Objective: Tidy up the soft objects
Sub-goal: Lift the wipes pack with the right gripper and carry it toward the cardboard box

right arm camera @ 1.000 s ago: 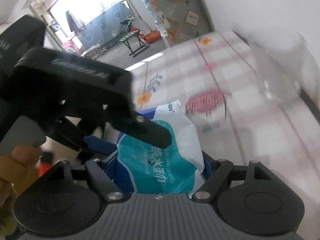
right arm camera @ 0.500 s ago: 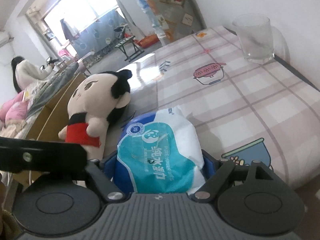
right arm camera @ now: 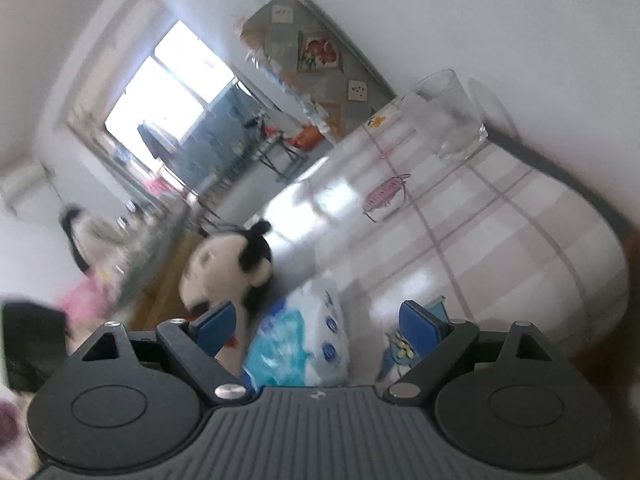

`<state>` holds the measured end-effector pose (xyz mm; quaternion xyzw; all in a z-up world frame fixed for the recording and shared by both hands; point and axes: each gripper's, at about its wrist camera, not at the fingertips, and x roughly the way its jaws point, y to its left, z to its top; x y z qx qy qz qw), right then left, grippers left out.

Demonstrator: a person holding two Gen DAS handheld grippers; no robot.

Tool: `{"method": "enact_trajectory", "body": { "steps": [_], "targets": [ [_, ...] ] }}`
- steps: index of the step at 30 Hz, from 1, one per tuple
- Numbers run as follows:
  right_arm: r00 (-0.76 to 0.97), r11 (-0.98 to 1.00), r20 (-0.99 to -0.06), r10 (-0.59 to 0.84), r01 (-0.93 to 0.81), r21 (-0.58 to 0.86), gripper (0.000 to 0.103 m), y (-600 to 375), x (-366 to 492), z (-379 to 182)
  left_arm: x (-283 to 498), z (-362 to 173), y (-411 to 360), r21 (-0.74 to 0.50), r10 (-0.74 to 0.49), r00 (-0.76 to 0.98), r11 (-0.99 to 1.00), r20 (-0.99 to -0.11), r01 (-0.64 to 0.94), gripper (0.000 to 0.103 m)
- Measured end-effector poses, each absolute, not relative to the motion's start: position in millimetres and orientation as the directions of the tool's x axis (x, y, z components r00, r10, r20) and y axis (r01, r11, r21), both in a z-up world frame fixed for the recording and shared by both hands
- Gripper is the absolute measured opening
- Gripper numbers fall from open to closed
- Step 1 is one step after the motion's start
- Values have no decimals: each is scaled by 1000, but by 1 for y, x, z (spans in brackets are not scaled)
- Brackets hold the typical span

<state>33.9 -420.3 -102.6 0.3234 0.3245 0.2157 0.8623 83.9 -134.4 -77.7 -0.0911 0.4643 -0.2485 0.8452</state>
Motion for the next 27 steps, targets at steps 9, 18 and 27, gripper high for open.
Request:
{"method": "enact_trajectory", "body": {
  "steps": [9,18,27],
  "targets": [
    [581,691,-519,627,-106,715,54,-394,94,-132,114,-115,-162,-375,-452,354,888,-819,267,92],
    [492,735,-590,640,-169,656,27,-360,106,-140,120,-123,-167,-387,-457,350,887,-818,253,92],
    [496,684,-557,666,-111,721,21,-363,82,-138,109,-116,-163,-389,-472,338,876,-814,287,90]
  ]
}}
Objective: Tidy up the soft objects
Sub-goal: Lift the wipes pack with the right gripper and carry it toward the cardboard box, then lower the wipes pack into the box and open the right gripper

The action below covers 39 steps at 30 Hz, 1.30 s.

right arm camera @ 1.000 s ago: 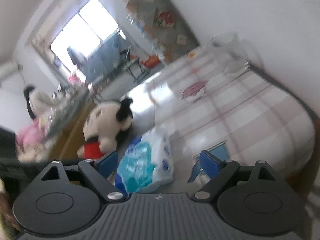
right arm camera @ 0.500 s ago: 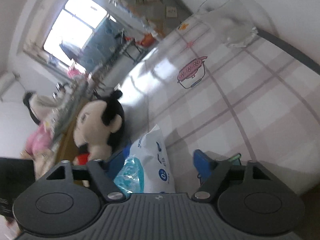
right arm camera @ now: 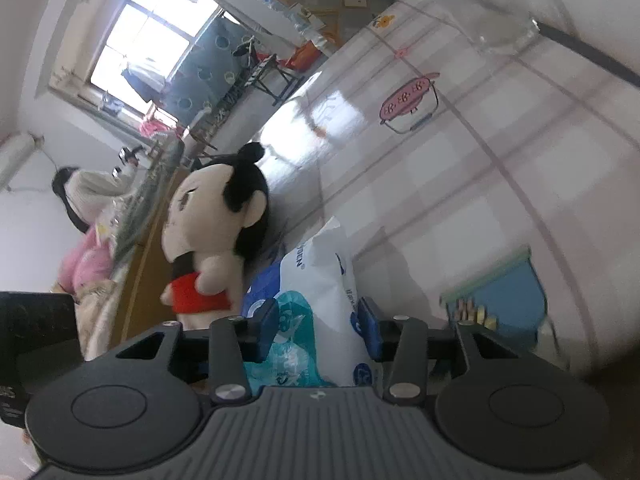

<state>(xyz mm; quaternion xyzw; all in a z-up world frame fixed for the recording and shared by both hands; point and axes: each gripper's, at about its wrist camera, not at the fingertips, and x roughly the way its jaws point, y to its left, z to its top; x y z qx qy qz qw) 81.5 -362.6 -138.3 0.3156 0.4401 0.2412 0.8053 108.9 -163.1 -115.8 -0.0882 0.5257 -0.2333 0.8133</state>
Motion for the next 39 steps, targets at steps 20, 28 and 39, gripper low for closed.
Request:
{"method": "enact_trajectory", "body": {
  "steps": [20,28,39],
  "targets": [
    [448,565,-433,783,-218,796,19,-268,-27,-85,-29,-56,-63,-387,-448,426,894,-786,226,90],
    [340,480,-360,869,-399,781,19,-174,-5,-38,-50,-12,17,-363,-345,587,927,-732,93,90],
    [252,421,-339,906,-458,783,19,-86,74,-17,14,17,104,-339,-231,684,941,-692,-25,88]
  ]
}}
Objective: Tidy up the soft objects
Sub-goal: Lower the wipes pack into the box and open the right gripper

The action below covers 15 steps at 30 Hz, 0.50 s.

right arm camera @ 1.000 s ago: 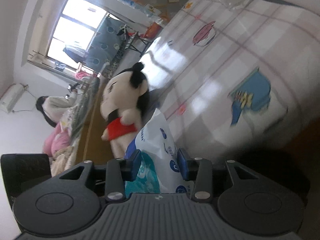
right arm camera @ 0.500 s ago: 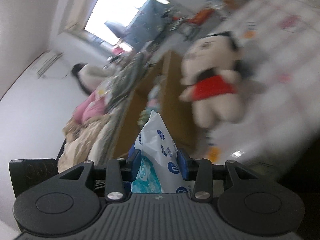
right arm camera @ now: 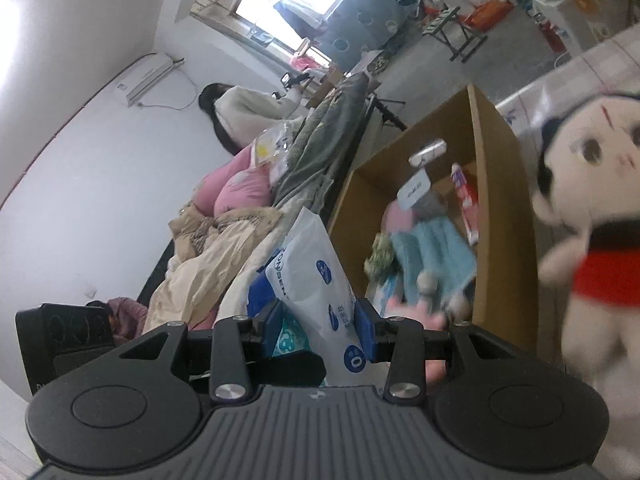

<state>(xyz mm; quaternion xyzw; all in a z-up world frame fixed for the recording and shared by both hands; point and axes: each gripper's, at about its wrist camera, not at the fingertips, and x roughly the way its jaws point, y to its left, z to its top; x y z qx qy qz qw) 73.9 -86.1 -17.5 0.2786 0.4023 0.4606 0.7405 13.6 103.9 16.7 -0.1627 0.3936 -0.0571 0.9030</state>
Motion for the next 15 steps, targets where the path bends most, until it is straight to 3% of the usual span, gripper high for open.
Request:
{"method": "enact_trajectory", "body": {
  "steps": [12,15],
  "targets": [
    [299,547,-458,837,-413,728,19,-53,188,-55,141,-36,146,-417,-308,585,907,-750,-58,85],
    [372,601,-473,799,-455,657,30,-56,193,-52,164,-53,152,-409,-298,551,908,-780,-89,85]
  ]
}}
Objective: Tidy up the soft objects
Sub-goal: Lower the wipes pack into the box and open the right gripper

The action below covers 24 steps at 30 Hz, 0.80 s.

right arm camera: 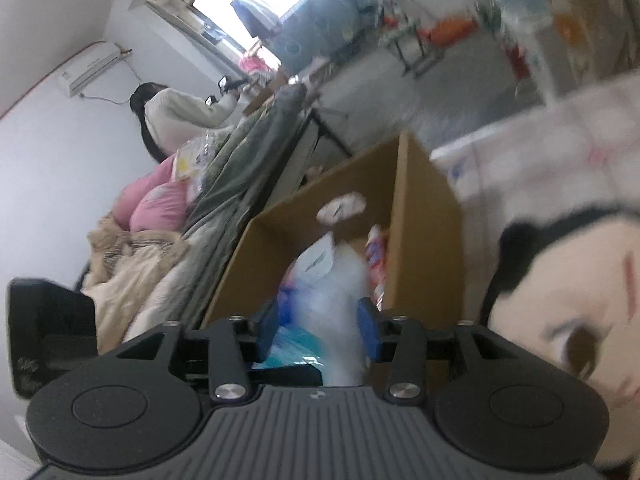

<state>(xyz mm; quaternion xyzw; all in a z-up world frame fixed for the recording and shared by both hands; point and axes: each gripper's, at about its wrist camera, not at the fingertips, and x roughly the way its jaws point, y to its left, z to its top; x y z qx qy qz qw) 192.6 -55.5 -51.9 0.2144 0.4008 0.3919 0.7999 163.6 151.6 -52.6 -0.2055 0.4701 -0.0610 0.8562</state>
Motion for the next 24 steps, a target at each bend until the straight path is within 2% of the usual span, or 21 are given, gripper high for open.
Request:
{"method": "enact_trajectory", "body": {
  "steps": [6,13,16,21,24],
  "targets": [
    [456,614,-416,787,-505,607,32,-76,191,-40,185,-78,152,-389,-289,487,914,-824,-113,85],
    [475,603,-384,792,-511,612,33,-92,182,-33,180,-76,161,-416,-295,504,898,-812,-144,86],
    [481,592,-364,798,-513,621,36,-99,171,-28,181,-76,163,-418,-294,502,896,-814,-153,86],
    [501,581,-331,800,-507,637,37,-118,145,-21,189,-92,170,-431,-276,467,862,-840,-265,86],
    [520,582,-315,794,-502,639,38,-131,127,-18,195,-104,176,-477,-318,438,818,-841,-321,86]
  ]
}}
